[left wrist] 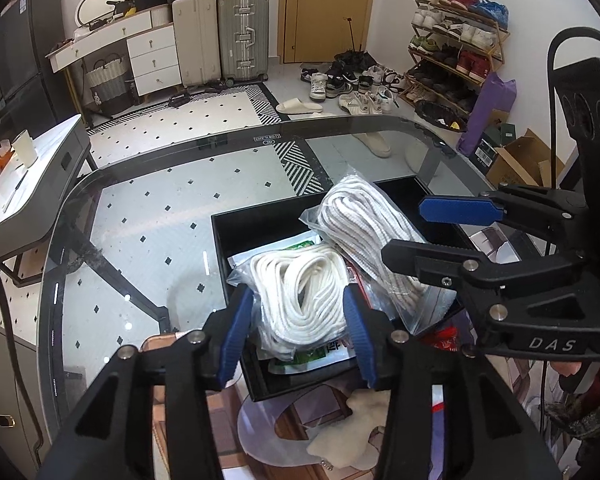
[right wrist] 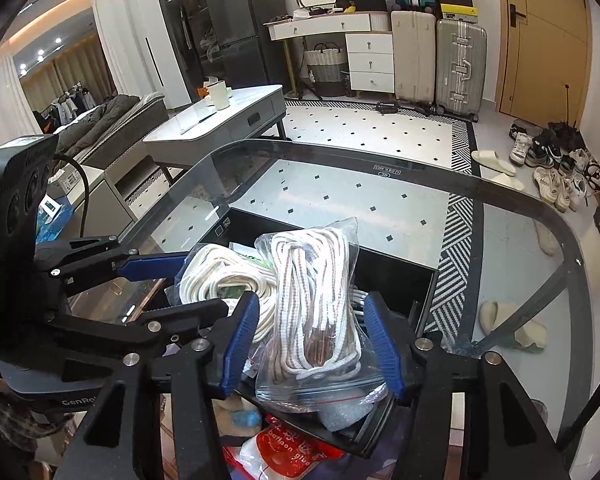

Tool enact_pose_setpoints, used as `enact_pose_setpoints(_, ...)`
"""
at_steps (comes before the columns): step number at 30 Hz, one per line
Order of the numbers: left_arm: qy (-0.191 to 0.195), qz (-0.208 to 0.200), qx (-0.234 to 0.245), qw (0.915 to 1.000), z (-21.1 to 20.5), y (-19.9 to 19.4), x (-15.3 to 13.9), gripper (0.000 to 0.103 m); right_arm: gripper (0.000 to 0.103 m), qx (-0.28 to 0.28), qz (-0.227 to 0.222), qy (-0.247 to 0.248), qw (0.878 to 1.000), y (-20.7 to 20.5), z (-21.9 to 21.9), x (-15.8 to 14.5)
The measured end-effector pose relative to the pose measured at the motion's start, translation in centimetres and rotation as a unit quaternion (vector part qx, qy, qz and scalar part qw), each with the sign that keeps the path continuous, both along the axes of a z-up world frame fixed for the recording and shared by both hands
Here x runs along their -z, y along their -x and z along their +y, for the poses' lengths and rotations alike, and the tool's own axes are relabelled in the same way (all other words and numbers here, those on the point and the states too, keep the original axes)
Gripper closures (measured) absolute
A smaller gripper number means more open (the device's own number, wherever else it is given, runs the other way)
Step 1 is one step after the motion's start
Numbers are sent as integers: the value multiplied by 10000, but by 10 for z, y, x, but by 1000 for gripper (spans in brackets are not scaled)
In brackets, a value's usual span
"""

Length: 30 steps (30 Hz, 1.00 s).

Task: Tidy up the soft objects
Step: 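Lower both rope bags into the black box and open both grippers, then move left tool to white plush toy while right tool reaches red balloon glue packet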

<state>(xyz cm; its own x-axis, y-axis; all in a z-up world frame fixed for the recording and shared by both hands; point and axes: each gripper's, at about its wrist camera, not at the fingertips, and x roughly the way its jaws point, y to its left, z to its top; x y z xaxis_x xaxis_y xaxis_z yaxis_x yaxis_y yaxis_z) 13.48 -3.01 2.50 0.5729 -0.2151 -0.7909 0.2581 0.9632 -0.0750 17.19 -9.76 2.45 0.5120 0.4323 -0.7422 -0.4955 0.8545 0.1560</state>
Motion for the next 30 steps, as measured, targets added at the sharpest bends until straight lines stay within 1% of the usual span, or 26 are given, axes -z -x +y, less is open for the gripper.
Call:
enact_pose_setpoints(1,2,-17,2,10000,0,1,-2,54,28,39,-29,-32,10000,2,-3,-2)
enact_pose_setpoints(3,-19,-46,10,10000,2,4,-5,50,21,103,-72,-51,9999,6,-8,-7)
enact_pose_setpoints(4,-21,-71,8,10000,2,6,-6,49,19,130,-86,-46,9999,8,-11,-9)
enact_pose_setpoints(5,-21,-89,3,10000,2,8,-8,45,19,158,-95,-47,9998,11,-13,-11)
enact_pose_setpoints(6,-14,-111,1,9999,3,10,-9,39,18,177,-100,-49,9998,15,-17,-12)
enact_pose_setpoints(7,-1,-142,10,9999,3,11,-11,36,16,200,-95,-49,9997,16,-20,-12)
enact_pose_setpoints(8,29,-180,32,9998,4,13,-12,31,15,231,-86,-50,9997,19,-24,-13)
enact_pose_setpoints(9,44,-205,36,9998,4,15,-14,29,13,258,-84,-47,9996,22,-27,-13)
enact_pose_setpoints(12,73,-210,18,9998,3,22,-15,28,12,340,-70,-23,9994,32,-36,-12)
enact_pose_setpoints(16,76,-206,-18,9998,3,30,-14,27,7,408,49,-61,9991,44,-43,-8)
enact_pose_setpoints(17,68,-207,-20,9998,3,32,-14,22,7,415,59,-39,9991,48,-43,-5)
enact_pose_setpoints(18,70,-217,-17,9997,2,35,-14,10,7,419,67,-25,9991,52,-44,-4)
enact_pose_setpoints(19,80,-250,-9,9997,2,37,-15,6,6,422,81,-21,9991,55,-45,-3)
enact_pose_setpoints(26,0,-298,48,9995,3,53,-15,5,4,440,205,-3,9988,76,-45,8)
enact_pose_setpoints(30,43,-266,55,9996,4,59,-12,4,4,423,303,14,9986,81,-44,17)
